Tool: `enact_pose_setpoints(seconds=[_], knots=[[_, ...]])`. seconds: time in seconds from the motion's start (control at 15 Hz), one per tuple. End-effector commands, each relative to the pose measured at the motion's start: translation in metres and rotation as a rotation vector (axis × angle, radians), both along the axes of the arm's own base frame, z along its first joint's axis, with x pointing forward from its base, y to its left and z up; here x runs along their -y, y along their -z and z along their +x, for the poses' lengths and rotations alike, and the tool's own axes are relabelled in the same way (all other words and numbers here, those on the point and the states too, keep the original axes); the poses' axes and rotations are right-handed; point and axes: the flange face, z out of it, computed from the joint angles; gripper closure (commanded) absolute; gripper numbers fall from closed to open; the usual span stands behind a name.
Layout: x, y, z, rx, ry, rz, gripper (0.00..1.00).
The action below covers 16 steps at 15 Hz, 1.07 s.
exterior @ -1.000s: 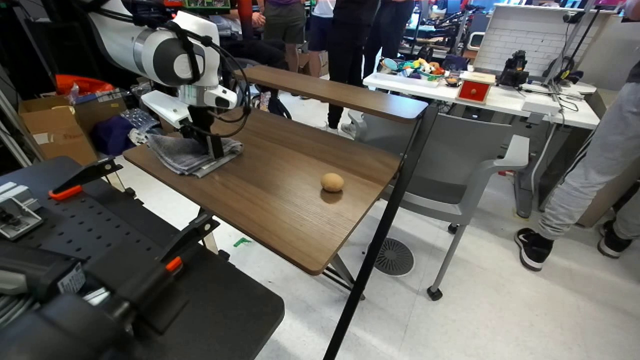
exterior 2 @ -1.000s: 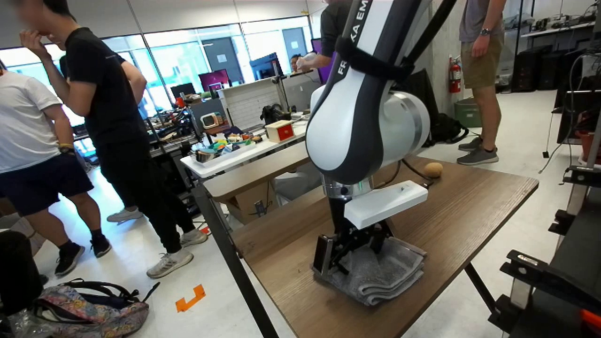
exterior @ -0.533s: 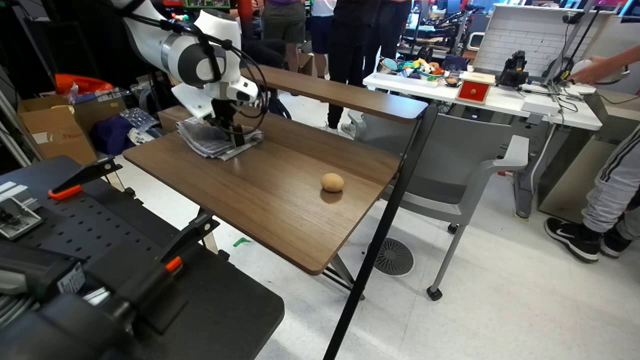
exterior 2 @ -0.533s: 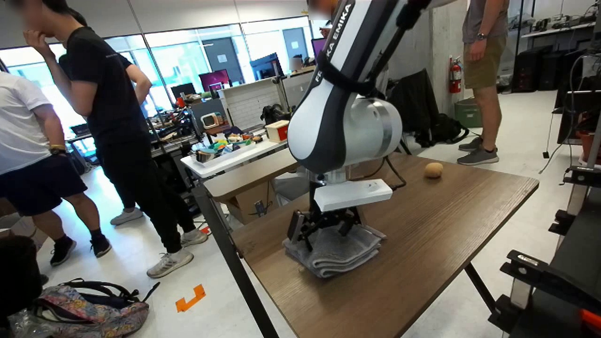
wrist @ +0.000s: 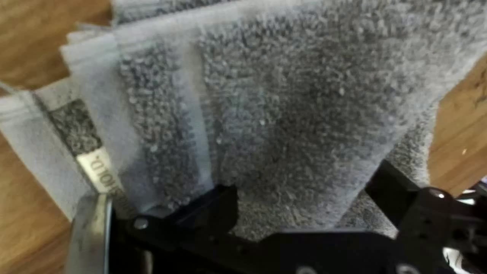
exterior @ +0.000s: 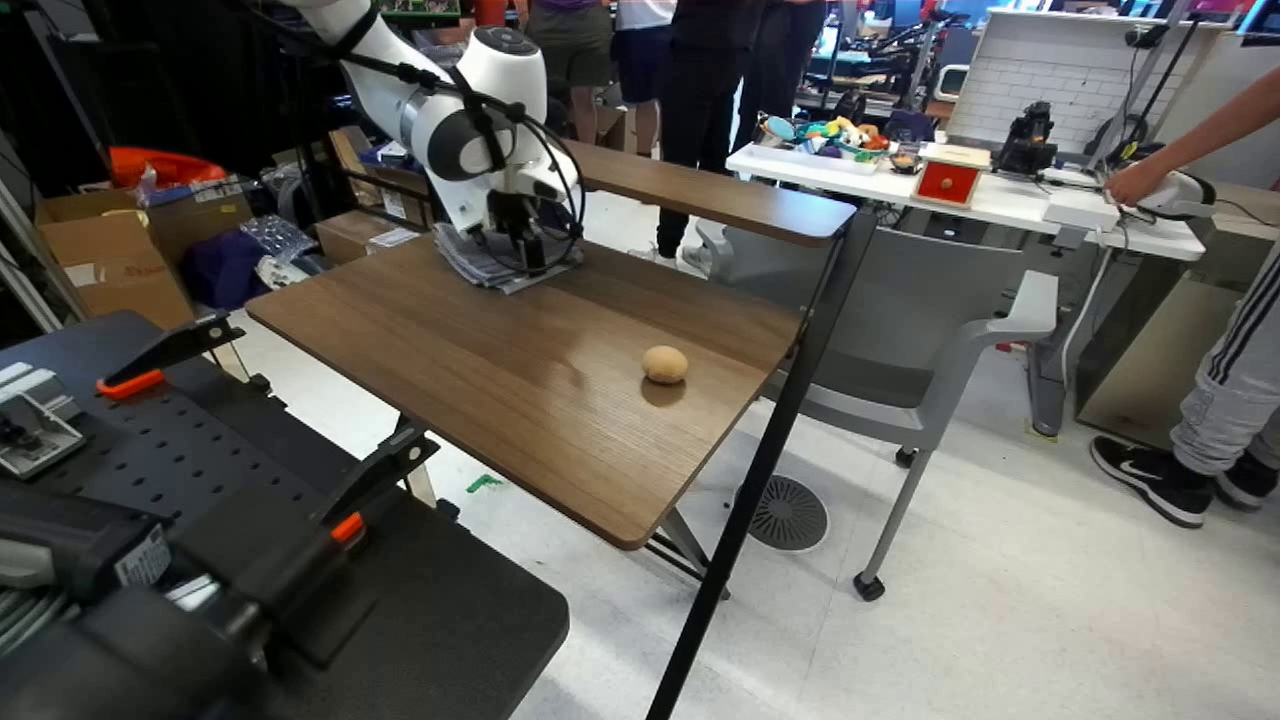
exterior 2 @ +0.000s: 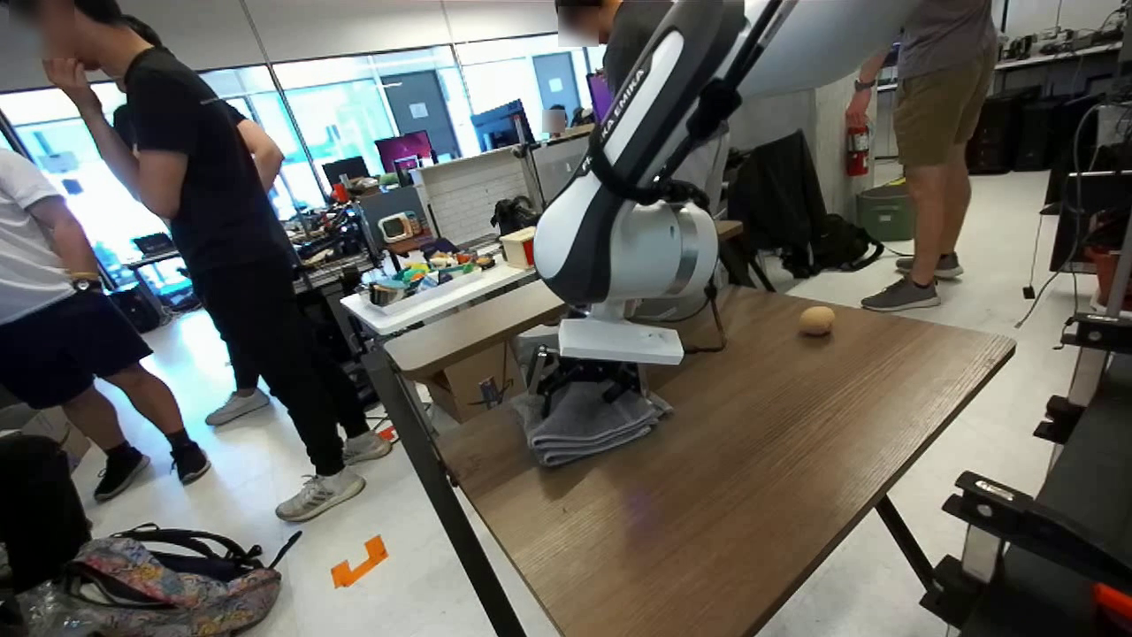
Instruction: Wipe the table with cloth
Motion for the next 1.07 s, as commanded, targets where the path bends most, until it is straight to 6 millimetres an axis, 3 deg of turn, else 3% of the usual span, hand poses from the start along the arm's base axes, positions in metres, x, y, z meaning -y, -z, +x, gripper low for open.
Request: enact_pose_setpoints(seconds=[0.0, 0.27, 0.53, 0.8, 1.0], knots=[[0.054, 0.003, 0.036, 0.044, 0.134, -0.006, 0.00], [0.130, -0.002, 0.051, 0.048, 0.288, -0.044, 0.00], [0.180, 0.001, 0.050, -0.020, 0.421, -0.085, 0.00], [0.194, 0.003, 0.044, -0.080, 0.469, -0.125, 0.00], [0.178, 0.009, 0.036, -0.133, 0.416, -0.112, 0.00]])
